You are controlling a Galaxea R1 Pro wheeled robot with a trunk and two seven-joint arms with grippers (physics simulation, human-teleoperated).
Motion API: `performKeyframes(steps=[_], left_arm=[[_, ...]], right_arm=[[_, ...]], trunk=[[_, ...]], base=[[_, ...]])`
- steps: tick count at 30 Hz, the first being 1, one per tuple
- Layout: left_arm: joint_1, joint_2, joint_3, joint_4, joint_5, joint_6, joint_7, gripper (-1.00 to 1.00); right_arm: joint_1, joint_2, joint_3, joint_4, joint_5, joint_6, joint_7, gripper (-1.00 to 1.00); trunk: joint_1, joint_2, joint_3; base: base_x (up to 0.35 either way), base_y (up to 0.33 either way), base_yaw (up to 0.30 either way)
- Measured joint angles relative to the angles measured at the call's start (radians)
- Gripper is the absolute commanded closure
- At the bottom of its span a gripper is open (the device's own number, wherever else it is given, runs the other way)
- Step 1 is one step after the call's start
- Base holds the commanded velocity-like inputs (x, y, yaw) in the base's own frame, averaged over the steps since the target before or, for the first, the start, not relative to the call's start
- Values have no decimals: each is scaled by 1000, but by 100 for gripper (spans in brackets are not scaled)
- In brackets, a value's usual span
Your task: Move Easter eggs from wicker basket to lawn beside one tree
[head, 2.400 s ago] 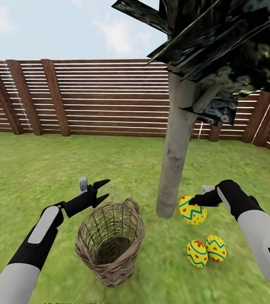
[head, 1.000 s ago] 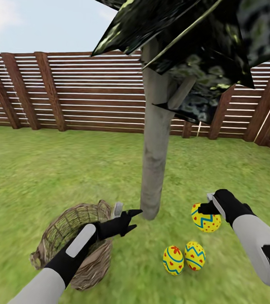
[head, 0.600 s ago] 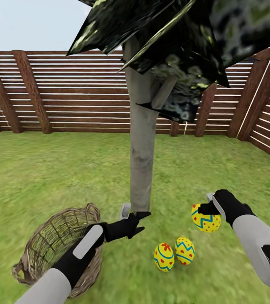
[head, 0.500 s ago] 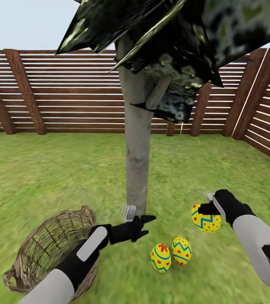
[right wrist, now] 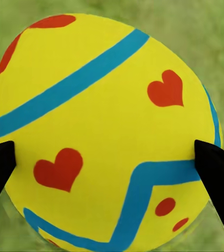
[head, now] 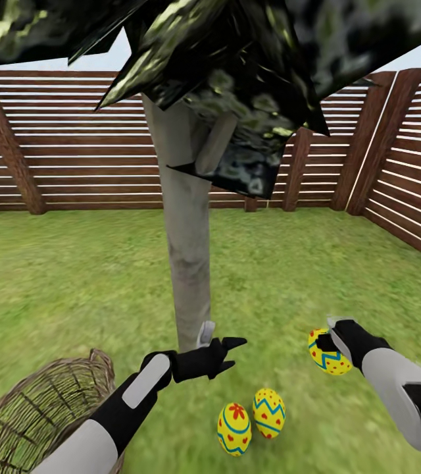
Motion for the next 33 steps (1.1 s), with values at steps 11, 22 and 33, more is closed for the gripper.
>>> performKeyframes(steps=[11, 22, 33], left_arm=[[0, 0, 1, -6, 1, -1, -4, -100], [0, -14, 1, -9, 2, -9, -3, -100], [1, -15, 1, -9, 2, -9, -3, -100]], right_arm=[[5, 5, 0, 27, 1, -50, -3, 100], [5, 8, 0, 23, 1, 47, -1, 100], [5, 37, -1, 24, 1, 61, 3, 100]], trunk=[[8, -14, -6], [50, -91, -41], [66, -115, -81]], base=[[3, -1, 0], [0, 0, 0], [0, 0, 0]])
